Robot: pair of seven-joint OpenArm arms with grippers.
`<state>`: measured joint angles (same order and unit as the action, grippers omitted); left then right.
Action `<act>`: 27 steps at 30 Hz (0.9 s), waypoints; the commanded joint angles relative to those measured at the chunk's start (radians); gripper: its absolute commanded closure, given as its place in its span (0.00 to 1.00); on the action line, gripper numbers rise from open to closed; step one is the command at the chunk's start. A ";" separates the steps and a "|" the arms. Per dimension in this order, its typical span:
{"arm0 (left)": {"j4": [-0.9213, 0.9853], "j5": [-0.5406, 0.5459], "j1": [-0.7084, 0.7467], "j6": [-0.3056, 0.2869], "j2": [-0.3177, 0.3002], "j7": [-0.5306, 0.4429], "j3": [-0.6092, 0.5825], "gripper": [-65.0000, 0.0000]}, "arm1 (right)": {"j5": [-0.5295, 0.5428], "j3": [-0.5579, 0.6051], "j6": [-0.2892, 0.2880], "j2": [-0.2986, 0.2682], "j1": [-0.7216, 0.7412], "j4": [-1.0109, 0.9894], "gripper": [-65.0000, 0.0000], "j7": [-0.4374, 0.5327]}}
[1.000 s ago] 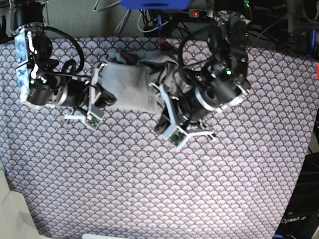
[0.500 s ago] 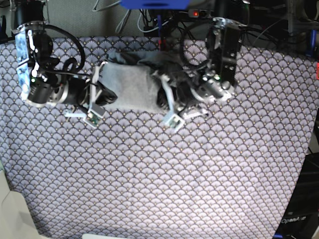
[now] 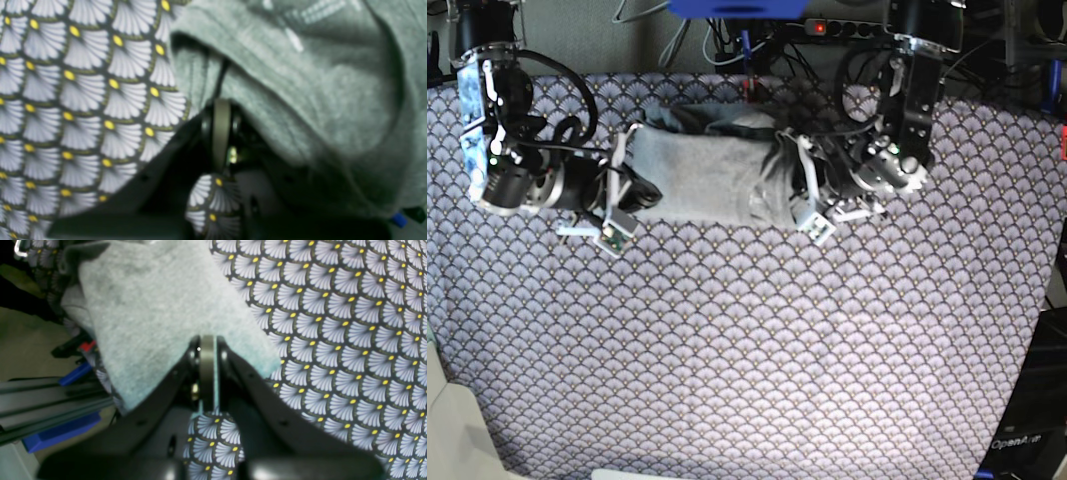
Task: Fold the T-shirt properly
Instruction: 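Press both grippers against the folded bundle's sides to square it, then grip the bundle's ends with both grippers and rotate it upright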
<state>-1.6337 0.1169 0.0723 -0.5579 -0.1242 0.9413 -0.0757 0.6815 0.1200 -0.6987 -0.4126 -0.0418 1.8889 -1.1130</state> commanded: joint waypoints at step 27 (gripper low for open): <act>-0.353 0.266 0.056 -0.011 -0.231 0.144 -0.301 1.00 | 0.016 0.002 0.001 -0.082 0.187 -0.191 1.00 0.095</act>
<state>-1.9690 0.3744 0.1440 -0.5659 -0.3523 1.1011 -0.3790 0.6712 0.1272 -0.6987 -0.4824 0.1265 1.6810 -1.0405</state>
